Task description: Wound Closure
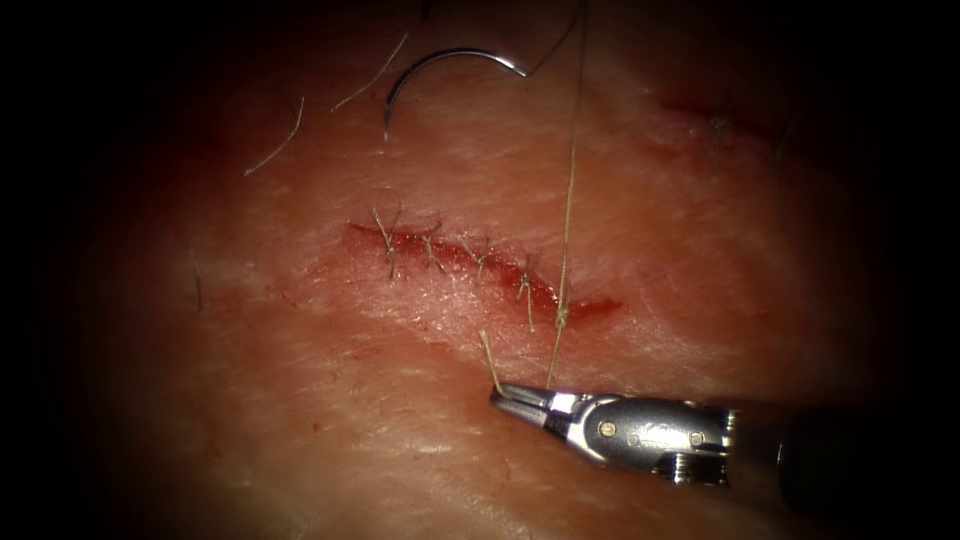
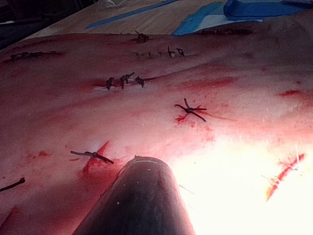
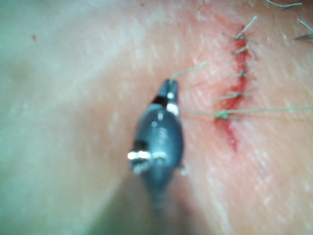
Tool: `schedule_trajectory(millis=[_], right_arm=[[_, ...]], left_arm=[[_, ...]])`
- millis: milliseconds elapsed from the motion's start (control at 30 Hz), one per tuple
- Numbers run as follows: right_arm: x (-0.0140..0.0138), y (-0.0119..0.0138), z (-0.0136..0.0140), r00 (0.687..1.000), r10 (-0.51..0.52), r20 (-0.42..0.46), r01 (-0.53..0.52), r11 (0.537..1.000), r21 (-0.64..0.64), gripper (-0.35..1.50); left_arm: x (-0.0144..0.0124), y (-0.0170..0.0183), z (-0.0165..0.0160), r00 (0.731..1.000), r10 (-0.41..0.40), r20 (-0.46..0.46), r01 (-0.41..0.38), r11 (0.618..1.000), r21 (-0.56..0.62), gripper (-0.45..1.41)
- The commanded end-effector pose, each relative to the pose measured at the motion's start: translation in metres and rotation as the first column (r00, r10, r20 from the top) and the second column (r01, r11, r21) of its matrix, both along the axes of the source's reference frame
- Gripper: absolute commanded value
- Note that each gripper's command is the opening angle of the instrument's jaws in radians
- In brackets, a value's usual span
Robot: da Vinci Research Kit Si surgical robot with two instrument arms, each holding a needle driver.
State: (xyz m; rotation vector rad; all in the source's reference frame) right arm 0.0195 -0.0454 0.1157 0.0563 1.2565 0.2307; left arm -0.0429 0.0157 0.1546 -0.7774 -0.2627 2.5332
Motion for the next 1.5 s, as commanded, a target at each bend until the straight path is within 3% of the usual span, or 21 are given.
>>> schedule_trajectory(millis=[33,233,333,367,467,500,600,700,833,933,1033,1167,1333,1500], right_arm=[[0.0006,-0.0004,0.0005,1.000,-0.003,-0.003,0.003,1.000,0.004,-0.35],[0.0003,0.0012,-0.0003,1.000,0.018,0.003,-0.018,0.999,0.051,-0.35],[0.0003,0.0018,-0.0013,1.000,0.023,0.008,-0.023,0.998,0.061,-0.35],[0.0003,0.0019,-0.0016,1.000,0.025,0.010,-0.026,0.998,0.062,-0.21],[0.0001,0.0021,-0.0022,0.999,0.041,0.024,-0.043,0.997,0.061,0.71],[-0.0001,0.0020,-0.0025,0.999,0.042,0.025,-0.044,0.997,0.062,0.89],[-0.0005,0.0014,-0.0037,0.999,0.038,0.022,-0.039,0.997,0.066,1.28],[-0.0009,0.0004,-0.0055,0.999,0.033,0.019,-0.035,0.997,0.070,1.45],[-0.0017,-0.0008,-0.0078,1.000,-0.015,0.012,0.014,0.996,0.087,1.48],[-0.0026,-0.0005,-0.0092,0.999,-0.037,0.015,0.036,0.994,0.103,1.36],[-0.0036,0.0016,-0.0104,1.000,-0.017,0.011,0.016,0.993,0.118,1.30],[-0.0044,0.0059,-0.0111,0.995,0.103,0.010,-0.103,0.984,0.146,1.30],[-0.0040,0.0104,-0.0092,0.977,0.200,0.073,-0.210,0.963,0.170,1.30],[-0.0028,0.0128,-0.0059,0.954,0.272,0.123,-0.293,0.933,0.207,1.40]], left_arm=[[-0.0005,0.0006,0.0003,1.000,-0.001,0.001,0.001,1.000,-0.002,-0.45],[-0.0009,-0.0014,-0.0002,0.999,0.009,0.038,-0.011,0.999,0.037,-0.45],[-0.0008,-0.0044,-0.0024,0.996,0.035,0.083,-0.041,0.996,0.076,-0.45],[-0.0007,-0.0050,-0.0030,0.995,0.041,0.093,-0.049,0.995,0.083,-0.45],[-0.0001,-0.0067,-0.0057,0.992,0.056,0.116,-0.067,0.993,0.100,-0.45],[0.0002,-0.0071,-0.0066,0.991,0.060,0.123,-0.073,0.992,0.106,-0.45],[0.0013,-0.0082,-0.0099,0.987,0.071,0.145,-0.090,0.988,0.127,-0.45],[0.0024,-0.0088,-0.0131,0.986,0.069,0.152,-0.090,0.986,0.137,-0.45],[0.0035,-0.0089,-0.0175,0.982,0.037,0.188,-0.066,0.986,0.152,-0.45],[0.0041,-0.0087,-0.0204,0.977,0.031,0.210,-0.063,0.987,0.150,-0.45],[0.0045,-0.0083,-0.0228,0.975,0.026,0.223,-0.060,0.988,0.145,-0.45],[0.0043,-0.0078,-0.0252,0.971,0.020,0.238,-0.054,0.989,0.137,-0.45],[0.0030,-0.0080,-0.0267,0.969,0.012,0.247,-0.048,0.989,0.142,-0.45],[0.0020,-0.0085,-0.0273,0.966,0.014,0.257,-0.051,0.989,0.139,-0.45]])
